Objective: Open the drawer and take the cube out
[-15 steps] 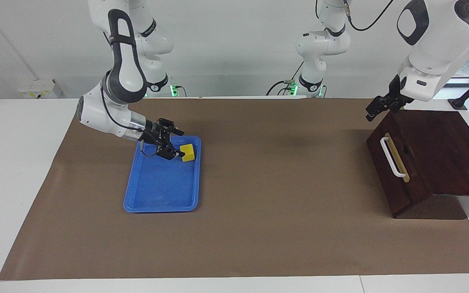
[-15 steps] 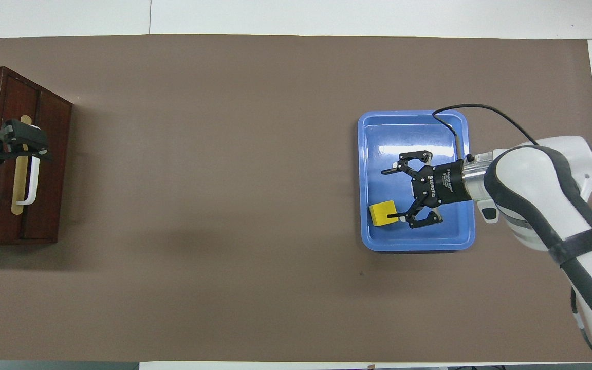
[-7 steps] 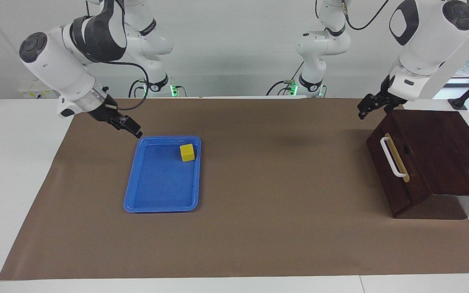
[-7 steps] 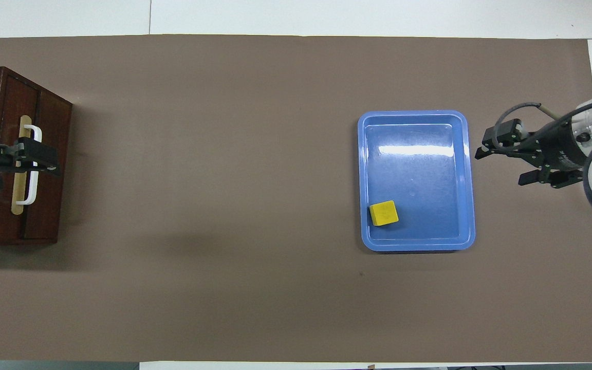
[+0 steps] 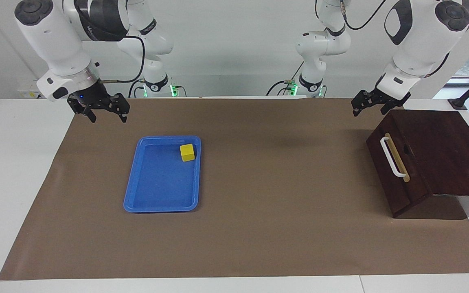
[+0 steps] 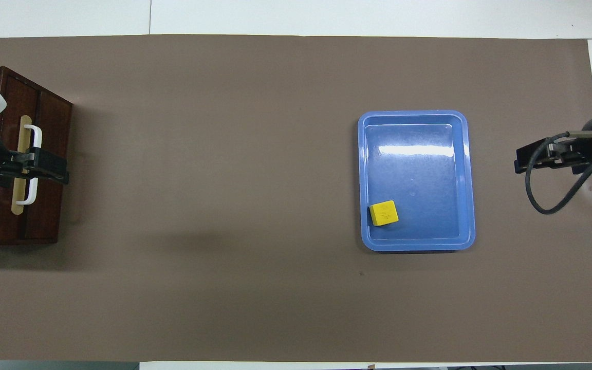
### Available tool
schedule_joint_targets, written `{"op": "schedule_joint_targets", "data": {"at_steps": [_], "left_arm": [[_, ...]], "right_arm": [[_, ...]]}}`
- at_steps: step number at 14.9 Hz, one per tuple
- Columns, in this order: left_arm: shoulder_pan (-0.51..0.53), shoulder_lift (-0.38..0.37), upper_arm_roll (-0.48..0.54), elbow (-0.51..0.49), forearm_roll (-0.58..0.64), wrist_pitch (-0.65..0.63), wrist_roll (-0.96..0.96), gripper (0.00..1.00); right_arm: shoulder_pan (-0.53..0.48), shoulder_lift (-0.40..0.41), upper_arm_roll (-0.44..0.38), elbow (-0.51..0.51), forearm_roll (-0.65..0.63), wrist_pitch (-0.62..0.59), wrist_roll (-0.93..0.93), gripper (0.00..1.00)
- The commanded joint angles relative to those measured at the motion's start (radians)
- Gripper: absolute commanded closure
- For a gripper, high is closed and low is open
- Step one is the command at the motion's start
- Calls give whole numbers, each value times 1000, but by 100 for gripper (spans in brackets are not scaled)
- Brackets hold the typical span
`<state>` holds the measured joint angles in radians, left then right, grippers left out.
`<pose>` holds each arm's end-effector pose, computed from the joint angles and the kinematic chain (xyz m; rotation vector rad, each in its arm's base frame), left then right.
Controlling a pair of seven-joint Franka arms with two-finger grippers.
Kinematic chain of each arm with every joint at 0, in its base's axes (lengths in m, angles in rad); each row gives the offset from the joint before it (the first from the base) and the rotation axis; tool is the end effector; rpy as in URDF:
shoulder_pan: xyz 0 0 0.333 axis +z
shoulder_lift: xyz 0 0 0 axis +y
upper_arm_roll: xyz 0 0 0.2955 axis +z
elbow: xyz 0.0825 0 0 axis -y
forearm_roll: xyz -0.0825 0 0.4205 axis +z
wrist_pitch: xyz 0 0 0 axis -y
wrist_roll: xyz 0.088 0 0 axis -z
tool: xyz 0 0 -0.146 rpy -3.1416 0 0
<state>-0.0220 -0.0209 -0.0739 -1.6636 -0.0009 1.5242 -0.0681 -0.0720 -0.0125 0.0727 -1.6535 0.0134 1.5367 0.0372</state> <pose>0.5691 -0.0552 0.5268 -3.1255 0.0433 0.1848 0.5764 0.0026 0.5279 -3.1263 0.0575 0.1636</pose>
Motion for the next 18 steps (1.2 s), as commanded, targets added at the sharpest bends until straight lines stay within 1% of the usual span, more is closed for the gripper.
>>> {"op": "schedule_joint_targets", "data": {"at_steps": [1,2,3,5,8,10,12,18], "left_arm": [[-7,-28,9,-25,-14,-10,17,0],[-7,-30,9,-31,-14,-9,11,0],[-7,-28,9,-25,-14,-1,7,0],[5,-30,11,-25,-13,1,5,0],[13,-30,20,-27,-10,-1,8,0],[10,-30,20,-25,-10,-1,7,0],[7,-30,20,-25,-10,-1,5,0],[11,-30,20,-25,-10,-1,5,0]], "right_arm": [[-34,-15,10,-3,-35,-63,-55,0],[-35,-17,13,-8,-82,-61,-107,0],[-41,-17,16,-8,-101,-64,-129,0],[-63,-12,18,7,-98,-78,-129,0],[-81,6,18,79,-38,-121,-125,0],[-84,5,13,74,-7,-103,-112,0],[-77,-3,13,61,-9,-92,-71,0],[-71,-3,12,63,-32,-76,-77,0]]}}
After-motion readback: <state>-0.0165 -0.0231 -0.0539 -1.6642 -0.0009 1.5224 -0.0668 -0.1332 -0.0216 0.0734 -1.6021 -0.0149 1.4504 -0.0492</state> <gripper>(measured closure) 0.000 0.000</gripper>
